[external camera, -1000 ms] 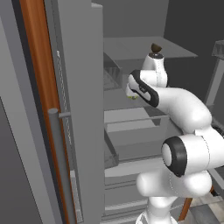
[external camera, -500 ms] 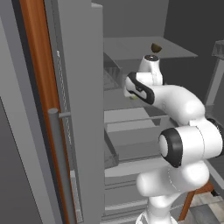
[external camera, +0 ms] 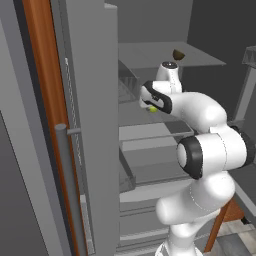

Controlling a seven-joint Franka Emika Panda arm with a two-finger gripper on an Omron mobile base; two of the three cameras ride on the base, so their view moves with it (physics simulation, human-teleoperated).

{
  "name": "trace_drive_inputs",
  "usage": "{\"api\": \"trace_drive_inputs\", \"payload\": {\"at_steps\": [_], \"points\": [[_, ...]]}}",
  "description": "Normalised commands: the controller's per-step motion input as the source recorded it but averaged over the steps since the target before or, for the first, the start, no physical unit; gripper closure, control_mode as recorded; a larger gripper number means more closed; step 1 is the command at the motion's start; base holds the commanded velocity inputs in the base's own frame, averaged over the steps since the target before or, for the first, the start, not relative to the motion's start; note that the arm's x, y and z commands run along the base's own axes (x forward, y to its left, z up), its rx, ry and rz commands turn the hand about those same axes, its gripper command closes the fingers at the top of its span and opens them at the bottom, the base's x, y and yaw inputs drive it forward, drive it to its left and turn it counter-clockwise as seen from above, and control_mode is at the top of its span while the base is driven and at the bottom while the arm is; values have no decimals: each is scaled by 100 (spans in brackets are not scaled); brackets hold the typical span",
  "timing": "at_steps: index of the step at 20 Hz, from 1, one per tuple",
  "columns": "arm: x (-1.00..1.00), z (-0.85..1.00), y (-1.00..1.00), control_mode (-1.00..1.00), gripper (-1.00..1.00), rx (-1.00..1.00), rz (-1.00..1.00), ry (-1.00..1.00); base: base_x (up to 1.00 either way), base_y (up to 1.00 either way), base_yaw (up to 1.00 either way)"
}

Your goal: Place the cold items (kiwi and pear) from the fridge in one tupperware on the dining counter. Place the warm items (hot dog and kebab skewer) in the stove area in another tupperware.

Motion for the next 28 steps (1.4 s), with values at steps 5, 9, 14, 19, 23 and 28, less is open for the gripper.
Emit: {"api": "trace_drive_inputs", "payload": {"at_steps": [5,9,14,19,23,28], "points": [[26,-15,0,-100,-100,0,0,0,0,0,0],[29,-16,1,-100,-100,0,0,0,0,0,0],[31,-3,2,-100,-100,0,0,0,0,0,0],[26,-2,2,-100,-100,0,0,0,0,0,0],[23,-5,1,-100,-100,0,0,0,0,0,0],[3,-13,0,-100,-100,0,0,0,0,0,0]]}}
